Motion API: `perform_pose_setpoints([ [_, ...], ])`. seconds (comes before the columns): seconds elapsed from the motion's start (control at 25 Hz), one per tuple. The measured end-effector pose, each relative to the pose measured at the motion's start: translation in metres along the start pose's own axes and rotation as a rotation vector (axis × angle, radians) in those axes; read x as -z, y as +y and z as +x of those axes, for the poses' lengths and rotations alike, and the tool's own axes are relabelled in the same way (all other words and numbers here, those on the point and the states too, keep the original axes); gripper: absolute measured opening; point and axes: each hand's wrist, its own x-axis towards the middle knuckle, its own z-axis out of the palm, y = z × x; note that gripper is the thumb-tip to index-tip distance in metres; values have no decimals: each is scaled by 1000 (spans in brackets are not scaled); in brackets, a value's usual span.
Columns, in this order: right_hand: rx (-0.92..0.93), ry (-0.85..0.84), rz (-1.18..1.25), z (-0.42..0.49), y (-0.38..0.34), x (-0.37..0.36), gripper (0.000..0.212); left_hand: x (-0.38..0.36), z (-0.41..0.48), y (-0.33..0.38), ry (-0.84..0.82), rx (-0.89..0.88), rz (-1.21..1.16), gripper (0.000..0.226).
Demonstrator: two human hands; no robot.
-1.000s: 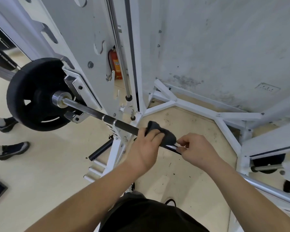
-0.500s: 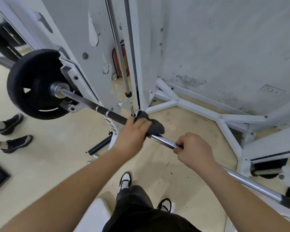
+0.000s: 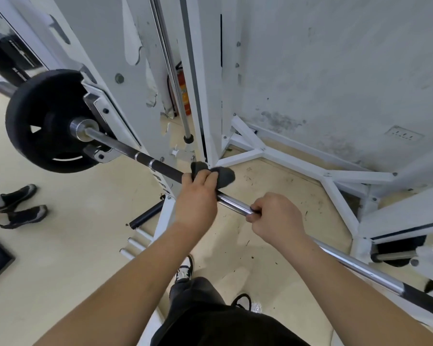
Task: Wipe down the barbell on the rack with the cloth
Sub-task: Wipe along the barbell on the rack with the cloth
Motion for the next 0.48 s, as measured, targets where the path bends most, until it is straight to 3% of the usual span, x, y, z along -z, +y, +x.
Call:
perform_pose_setpoints([
  [0.04, -2, 9, -3, -1, -1, 0, 13, 0, -5, 7, 29, 25, 10, 49],
  [0.12, -16, 19, -7, -2, -2, -1, 10, -3, -31, 34, 57, -109, -56, 49],
  [0.2, -44, -27, 11, -3, 2, 3, 10, -9, -67, 51, 39, -175, -284, 46],
  [0.24, -60, -60, 47, -1, 3, 6, 11, -11, -82, 51, -6, -105, -458, 42],
  [0.32, -87, -94, 140, 5, 4, 14, 4, -12, -95, 33, -65, 304, -776, 22],
  [0.4, -44, -38, 169, 16, -8, 17, 20, -10, -93, 4, -97, 865, -944, 13],
  [0.48, 49, -22, 197, 31, -32, 8, 29, -10, -66, -33, -28, 1174, -1206, 16],
])
